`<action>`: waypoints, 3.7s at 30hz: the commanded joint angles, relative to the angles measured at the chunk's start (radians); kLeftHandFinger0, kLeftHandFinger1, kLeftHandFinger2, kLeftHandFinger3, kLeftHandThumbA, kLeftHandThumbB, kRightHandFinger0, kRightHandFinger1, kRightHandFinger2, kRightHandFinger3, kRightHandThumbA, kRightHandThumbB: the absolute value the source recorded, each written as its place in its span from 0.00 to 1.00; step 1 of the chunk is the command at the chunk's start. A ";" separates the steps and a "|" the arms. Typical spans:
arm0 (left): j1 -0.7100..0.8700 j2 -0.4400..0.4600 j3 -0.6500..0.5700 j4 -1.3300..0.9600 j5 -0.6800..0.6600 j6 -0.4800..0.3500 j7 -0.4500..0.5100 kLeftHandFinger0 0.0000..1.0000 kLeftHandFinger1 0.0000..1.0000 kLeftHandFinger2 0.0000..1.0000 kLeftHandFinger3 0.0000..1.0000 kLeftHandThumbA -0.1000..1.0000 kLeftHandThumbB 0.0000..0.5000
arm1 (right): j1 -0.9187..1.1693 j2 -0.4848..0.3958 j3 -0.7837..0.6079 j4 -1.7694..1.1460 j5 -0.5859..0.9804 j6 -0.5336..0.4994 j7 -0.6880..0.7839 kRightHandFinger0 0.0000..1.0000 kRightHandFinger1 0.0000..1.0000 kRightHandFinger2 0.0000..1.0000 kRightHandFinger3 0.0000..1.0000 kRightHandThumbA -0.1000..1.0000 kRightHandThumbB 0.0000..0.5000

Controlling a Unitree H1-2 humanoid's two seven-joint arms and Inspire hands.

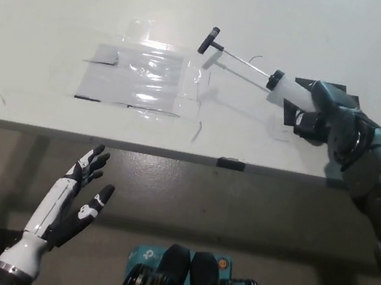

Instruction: The robot uses right hand to pick up a small white air pumper and uses its left hand to compress it, and then puts it on the desk

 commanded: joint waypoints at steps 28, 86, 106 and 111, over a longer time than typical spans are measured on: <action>-0.226 0.000 0.161 -0.137 -0.078 0.004 0.094 1.00 1.00 1.00 1.00 1.00 0.38 | 0.488 -0.306 -0.031 -1.426 0.122 0.208 0.538 0.09 0.55 0.81 0.94 0.00 0.22; -0.255 -0.174 -0.008 -0.308 0.081 0.091 0.063 1.00 1.00 1.00 1.00 1.00 0.60 | 0.491 -0.284 -0.023 -1.681 0.092 0.375 0.694 0.04 0.52 0.79 0.91 0.00 0.27; -0.263 -0.182 -0.012 -0.295 0.060 0.077 0.058 1.00 1.00 1.00 1.00 1.00 0.58 | 0.430 -0.196 0.029 -1.692 0.049 0.388 0.732 0.02 0.47 0.78 0.81 0.00 0.26; -0.263 -0.190 -0.021 -0.303 0.068 0.082 0.058 1.00 1.00 1.00 1.00 1.00 0.59 | 0.387 -0.143 0.059 -1.654 0.046 0.393 0.740 0.00 0.45 0.77 0.80 0.00 0.29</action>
